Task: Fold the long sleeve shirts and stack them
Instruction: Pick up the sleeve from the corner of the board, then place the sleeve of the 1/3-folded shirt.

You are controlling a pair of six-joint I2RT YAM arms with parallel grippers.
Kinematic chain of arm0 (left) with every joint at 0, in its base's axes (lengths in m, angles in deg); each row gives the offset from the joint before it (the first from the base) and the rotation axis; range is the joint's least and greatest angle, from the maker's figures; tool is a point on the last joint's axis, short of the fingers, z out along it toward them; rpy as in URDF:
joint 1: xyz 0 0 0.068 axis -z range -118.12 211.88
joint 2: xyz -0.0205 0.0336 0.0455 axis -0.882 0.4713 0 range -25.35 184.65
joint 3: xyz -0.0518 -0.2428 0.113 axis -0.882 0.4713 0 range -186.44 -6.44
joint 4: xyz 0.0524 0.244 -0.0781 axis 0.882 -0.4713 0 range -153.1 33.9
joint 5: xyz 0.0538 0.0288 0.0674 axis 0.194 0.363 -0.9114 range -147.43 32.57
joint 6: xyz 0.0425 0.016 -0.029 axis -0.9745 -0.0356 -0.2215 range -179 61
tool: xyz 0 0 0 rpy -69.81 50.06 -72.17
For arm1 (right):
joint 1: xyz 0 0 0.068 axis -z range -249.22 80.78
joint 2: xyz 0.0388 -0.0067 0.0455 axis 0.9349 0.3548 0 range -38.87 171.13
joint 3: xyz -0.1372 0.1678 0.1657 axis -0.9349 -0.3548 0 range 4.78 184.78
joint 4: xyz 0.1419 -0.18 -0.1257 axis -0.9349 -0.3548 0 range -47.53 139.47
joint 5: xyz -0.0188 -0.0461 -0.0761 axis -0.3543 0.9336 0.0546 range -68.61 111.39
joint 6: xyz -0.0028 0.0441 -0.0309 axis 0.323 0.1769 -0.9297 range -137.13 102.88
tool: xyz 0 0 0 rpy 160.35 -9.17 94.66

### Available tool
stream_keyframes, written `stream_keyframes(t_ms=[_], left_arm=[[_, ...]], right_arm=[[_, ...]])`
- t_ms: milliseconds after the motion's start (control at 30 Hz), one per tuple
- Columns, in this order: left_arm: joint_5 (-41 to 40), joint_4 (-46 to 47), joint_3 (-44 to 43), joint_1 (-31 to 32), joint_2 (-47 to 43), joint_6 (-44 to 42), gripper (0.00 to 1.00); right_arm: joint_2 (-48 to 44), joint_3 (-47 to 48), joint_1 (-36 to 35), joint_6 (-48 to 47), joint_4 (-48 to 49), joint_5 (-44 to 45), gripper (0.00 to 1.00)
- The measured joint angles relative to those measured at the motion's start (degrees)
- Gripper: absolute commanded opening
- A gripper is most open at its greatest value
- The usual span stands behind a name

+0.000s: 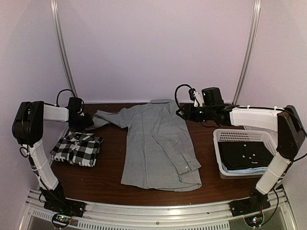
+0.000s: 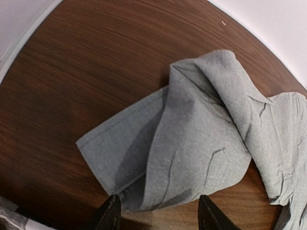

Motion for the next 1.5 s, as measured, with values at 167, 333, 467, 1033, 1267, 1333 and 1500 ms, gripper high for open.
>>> stream_keyframes(t_ms=[167,333,467,1033,1267,1333,1500], left_arm=[[-3.2,-0.1,-0.6,-0.2,0.0,-0.2,0.56],[-2.3,0.1,-2.3,-0.2,0.7,-1.4,0.51],[-1.0,0.7,-3.6,-0.2,2.3,-1.9,0.32],[2.6,-1.2,-10.4,-0.2,1.2,-5.8,0.0],[6.3,-4.1,-14.3,3.6,-5.8,-10.9,0.0],[8.9,-4.7,-15.1,5.4,-7.4,-11.9,0.0],[17.5,-7.3,-17.7,11.5,-8.6,-13.9,0.0]], right_arm=[[-0.2,0.0,0.0,0.0,0.1,0.0,0.49],[-0.3,0.0,0.0,0.1,0.2,-0.2,0.49],[-0.3,0.0,-0.1,0.1,0.3,-0.4,0.49],[-1.7,-1.3,-0.3,0.1,0.2,-0.4,0.49],[-2.1,-1.3,-0.3,0.2,0.2,-0.4,0.49],[-2.1,-1.0,-0.4,0.2,0.0,-0.3,0.49],[-2.1,-0.3,-0.8,0.2,-0.3,-0.3,0.49]])
